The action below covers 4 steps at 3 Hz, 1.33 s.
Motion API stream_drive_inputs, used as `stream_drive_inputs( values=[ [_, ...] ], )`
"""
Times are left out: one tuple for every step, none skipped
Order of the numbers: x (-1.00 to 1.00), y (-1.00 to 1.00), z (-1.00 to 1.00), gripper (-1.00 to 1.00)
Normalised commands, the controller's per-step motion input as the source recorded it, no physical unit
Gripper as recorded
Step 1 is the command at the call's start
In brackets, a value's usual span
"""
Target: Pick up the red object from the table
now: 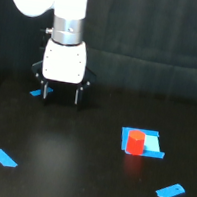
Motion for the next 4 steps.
stream_drive_inputs(
  values=[
    [1.00,-0.51,-0.16,1.00],
    [0.98,-0.39,-0.02,0.98],
    [0.97,-0.51,-0.33,1.00],
    [0.95,-0.55,-0.11,1.00]
  ],
)
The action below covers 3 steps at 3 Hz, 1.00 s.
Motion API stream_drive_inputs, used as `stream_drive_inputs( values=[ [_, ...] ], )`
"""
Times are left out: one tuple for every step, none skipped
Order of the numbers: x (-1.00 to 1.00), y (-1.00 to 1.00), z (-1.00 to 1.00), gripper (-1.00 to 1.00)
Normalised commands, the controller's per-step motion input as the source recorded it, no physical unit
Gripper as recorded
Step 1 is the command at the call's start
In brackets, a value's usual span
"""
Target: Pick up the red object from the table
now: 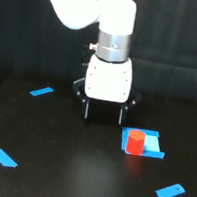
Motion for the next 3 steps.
stream_drive_inputs(
  values=[
    [0.80,-0.89,0.16,1.00],
    [0.52,-0.82,0.18,0.94],
    [0.18,-0.59,-0.03,1.00]
  ],
)
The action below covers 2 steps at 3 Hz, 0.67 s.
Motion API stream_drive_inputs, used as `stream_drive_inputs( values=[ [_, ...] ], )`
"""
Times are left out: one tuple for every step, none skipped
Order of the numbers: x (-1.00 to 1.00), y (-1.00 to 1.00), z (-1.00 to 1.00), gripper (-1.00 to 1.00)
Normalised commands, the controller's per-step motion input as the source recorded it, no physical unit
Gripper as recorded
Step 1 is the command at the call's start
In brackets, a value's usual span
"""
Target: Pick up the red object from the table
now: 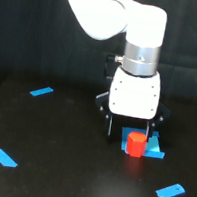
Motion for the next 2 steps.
stream_drive_inputs(
  values=[
    [-0.19,-0.14,-0.24,-0.11],
    [-0.23,0.08,-0.05,-0.87]
  ],
)
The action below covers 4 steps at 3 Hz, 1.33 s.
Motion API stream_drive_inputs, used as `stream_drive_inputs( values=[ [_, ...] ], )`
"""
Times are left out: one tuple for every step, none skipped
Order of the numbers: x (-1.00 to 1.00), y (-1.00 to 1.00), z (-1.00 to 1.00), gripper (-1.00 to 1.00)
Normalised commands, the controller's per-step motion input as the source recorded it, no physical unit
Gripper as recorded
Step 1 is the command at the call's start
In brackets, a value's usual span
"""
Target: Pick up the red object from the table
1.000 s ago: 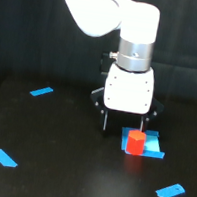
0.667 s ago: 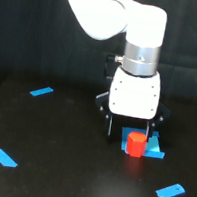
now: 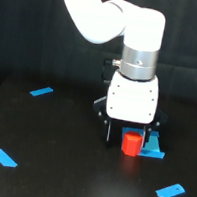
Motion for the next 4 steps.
stream_drive_inputs(
  values=[
    [-0.21,0.08,-0.08,-0.98],
    [-0.10,0.10,-0.03,-1.00],
    [-0.16,-0.03,-0.15,-1.00],
    [-0.29,0.01,0.04,-1.00]
  ],
)
